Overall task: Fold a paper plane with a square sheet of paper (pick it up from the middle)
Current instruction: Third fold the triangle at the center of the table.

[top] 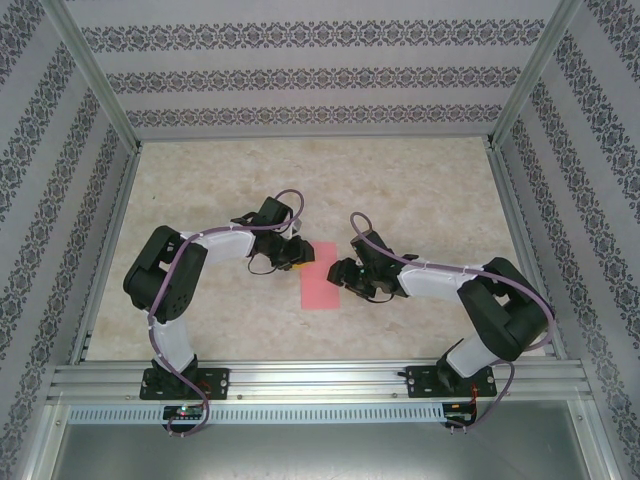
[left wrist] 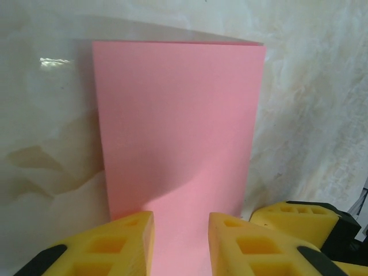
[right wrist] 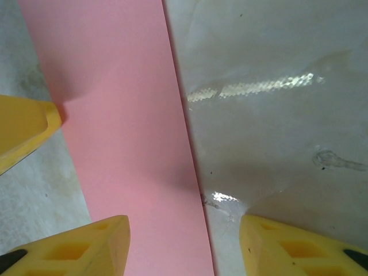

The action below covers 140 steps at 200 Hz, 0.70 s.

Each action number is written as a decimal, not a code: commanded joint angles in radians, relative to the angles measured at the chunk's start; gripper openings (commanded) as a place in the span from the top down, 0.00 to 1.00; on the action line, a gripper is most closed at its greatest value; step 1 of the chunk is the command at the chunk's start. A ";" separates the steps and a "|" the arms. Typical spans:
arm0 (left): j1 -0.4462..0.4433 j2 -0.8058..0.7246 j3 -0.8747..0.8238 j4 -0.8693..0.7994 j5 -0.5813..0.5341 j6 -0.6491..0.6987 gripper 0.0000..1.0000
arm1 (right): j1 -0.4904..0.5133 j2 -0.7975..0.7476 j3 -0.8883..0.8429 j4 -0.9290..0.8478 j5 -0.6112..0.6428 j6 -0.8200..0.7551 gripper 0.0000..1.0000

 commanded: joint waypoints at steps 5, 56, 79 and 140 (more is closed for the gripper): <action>0.014 0.010 0.007 -0.021 -0.023 0.033 0.68 | -0.007 0.013 0.026 0.026 -0.038 -0.019 0.47; 0.015 0.028 -0.013 -0.029 -0.038 0.054 0.68 | -0.003 0.006 0.014 0.037 -0.048 -0.015 0.50; 0.015 0.042 -0.018 -0.035 -0.038 0.062 0.68 | 0.003 0.023 0.015 0.059 -0.061 -0.010 0.50; 0.016 0.046 -0.022 -0.057 -0.050 0.082 0.68 | 0.017 0.042 0.016 0.110 -0.076 0.014 0.51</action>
